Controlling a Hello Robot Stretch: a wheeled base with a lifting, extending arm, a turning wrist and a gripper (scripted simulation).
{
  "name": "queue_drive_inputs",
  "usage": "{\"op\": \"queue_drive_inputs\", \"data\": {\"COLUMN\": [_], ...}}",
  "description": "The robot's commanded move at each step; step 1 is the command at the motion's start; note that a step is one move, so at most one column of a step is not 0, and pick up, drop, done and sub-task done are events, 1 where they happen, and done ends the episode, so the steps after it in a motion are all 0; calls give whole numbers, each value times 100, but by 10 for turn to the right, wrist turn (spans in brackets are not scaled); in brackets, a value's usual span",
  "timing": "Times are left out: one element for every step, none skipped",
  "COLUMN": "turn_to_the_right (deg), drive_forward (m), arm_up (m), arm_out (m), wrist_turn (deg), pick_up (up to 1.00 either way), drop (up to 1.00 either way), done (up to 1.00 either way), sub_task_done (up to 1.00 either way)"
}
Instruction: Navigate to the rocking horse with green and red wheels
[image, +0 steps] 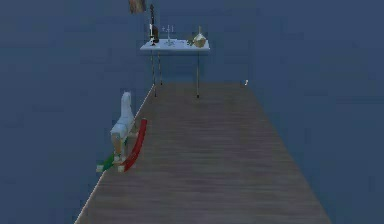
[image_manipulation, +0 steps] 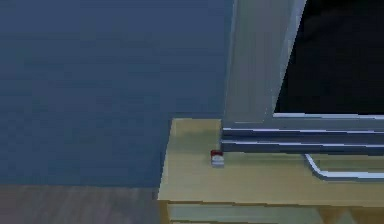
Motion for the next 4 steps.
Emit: {"op": "queue_drive_inputs", "data": {"turn_to_the_right": [30, 0, -390, 0], "drive_forward": [0, 80, 0, 0], "arm_up": [0, 0, 0, 0], "arm_out": [0, 0, 0, 0], "wrist_turn": [0, 0, 0, 0], "pick_up": [0, 0, 0, 0], "drop": [0, 0, 0, 0], "done": [0, 0, 0, 100], "sub_task_done": [0, 0, 0, 0]}}
